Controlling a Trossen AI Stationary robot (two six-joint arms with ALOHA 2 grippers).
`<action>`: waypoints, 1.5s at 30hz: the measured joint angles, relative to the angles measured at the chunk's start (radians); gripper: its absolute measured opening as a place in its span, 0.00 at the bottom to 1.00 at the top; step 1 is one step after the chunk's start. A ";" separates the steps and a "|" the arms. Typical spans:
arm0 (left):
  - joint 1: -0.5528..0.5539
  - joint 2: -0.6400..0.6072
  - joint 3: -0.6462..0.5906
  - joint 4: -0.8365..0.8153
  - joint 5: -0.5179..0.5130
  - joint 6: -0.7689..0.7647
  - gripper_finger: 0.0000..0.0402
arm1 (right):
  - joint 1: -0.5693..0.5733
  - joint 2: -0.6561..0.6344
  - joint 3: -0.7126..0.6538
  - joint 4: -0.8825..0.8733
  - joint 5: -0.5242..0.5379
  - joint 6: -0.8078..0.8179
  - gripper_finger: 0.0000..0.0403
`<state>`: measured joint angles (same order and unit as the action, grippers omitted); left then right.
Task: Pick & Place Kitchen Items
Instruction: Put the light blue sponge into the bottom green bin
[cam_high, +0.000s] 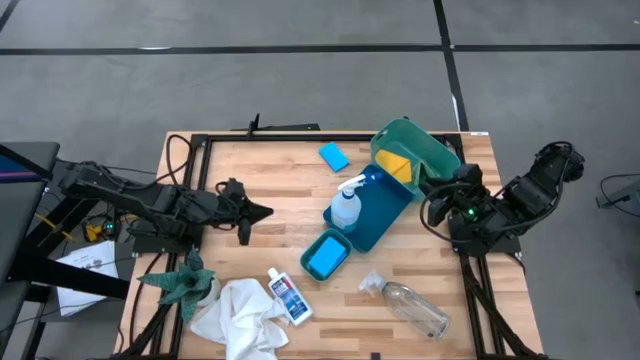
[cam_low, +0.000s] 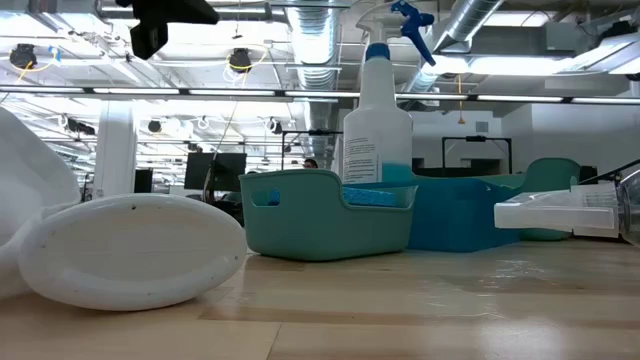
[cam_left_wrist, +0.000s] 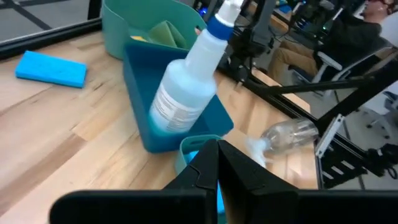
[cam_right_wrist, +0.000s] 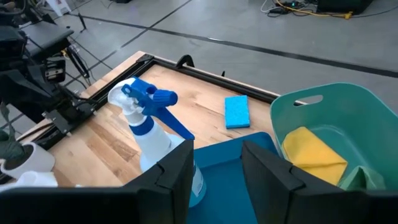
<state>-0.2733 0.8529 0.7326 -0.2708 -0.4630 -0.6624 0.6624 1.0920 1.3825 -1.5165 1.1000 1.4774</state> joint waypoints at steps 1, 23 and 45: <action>0.000 0.008 0.000 0.003 -0.001 0.000 0.00 | -0.002 0.000 0.000 0.000 0.000 0.001 0.31; 0.592 0.528 -0.001 0.548 0.371 -0.268 0.23 | -0.018 0.000 0.000 -0.046 -0.003 0.142 0.31; 0.740 0.995 0.383 0.594 0.358 -0.317 0.32 | -0.044 0.000 0.000 -0.013 -0.008 0.157 0.31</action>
<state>0.4665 1.8479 1.1156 0.3228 -0.1047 -0.9795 0.6186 1.0920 1.3823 -1.5299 1.0917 1.6341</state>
